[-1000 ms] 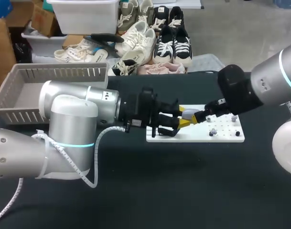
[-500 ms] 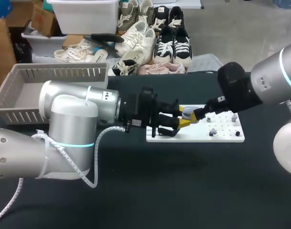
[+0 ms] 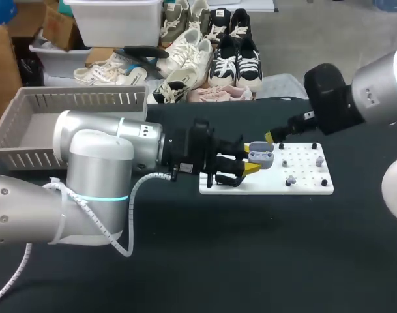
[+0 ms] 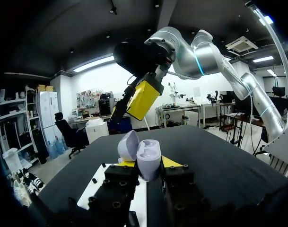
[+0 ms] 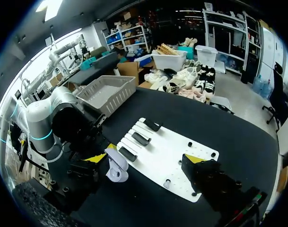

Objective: Pick up each earbud case from the left stands, insert the matching earbuds, close the lid, and place the case in the box.

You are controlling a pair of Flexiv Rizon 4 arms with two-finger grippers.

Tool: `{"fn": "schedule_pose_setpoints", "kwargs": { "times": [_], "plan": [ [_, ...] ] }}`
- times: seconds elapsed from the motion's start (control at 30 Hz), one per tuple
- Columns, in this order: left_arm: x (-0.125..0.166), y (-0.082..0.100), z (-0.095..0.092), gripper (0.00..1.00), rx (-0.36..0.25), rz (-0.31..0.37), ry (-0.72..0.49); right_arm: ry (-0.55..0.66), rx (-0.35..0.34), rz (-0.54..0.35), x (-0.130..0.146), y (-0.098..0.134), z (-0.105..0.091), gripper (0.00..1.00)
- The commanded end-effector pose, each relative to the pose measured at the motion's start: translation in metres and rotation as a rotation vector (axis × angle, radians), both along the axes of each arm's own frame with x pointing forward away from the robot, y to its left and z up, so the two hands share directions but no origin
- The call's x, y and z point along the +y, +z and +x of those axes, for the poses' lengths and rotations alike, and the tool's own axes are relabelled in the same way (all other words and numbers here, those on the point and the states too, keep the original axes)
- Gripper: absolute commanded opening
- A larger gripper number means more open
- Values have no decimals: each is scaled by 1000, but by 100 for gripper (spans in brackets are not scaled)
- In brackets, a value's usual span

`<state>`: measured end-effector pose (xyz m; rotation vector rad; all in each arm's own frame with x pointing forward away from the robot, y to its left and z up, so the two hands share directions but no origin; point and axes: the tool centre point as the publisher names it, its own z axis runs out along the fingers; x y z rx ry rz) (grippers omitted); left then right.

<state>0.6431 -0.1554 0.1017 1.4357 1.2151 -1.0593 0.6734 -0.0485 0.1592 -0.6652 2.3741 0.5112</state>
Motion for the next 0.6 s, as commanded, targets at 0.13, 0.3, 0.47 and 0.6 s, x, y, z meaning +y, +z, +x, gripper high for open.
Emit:
{"fn": "schedule_pose_setpoints", "kwargs": {
  "times": [0.13, 0.3, 0.47, 0.6],
  "plan": [
    [0, -1, 0, 0, -1, -2, 0, -137, -92, -205, -38, 34, -10, 100],
    [0, -1, 0, 0, -1, -2, 0, -187, -96, -315, -62, 37, -7, 100],
    [0, -1, 0, 0, -1, -2, 0, -214, -43, -403, -81, 22, -5, 100],
    [0, -1, 0, 0, -1, -2, 0, -230, -7, -505, -92, 6, -2, 100]
  ]
}}
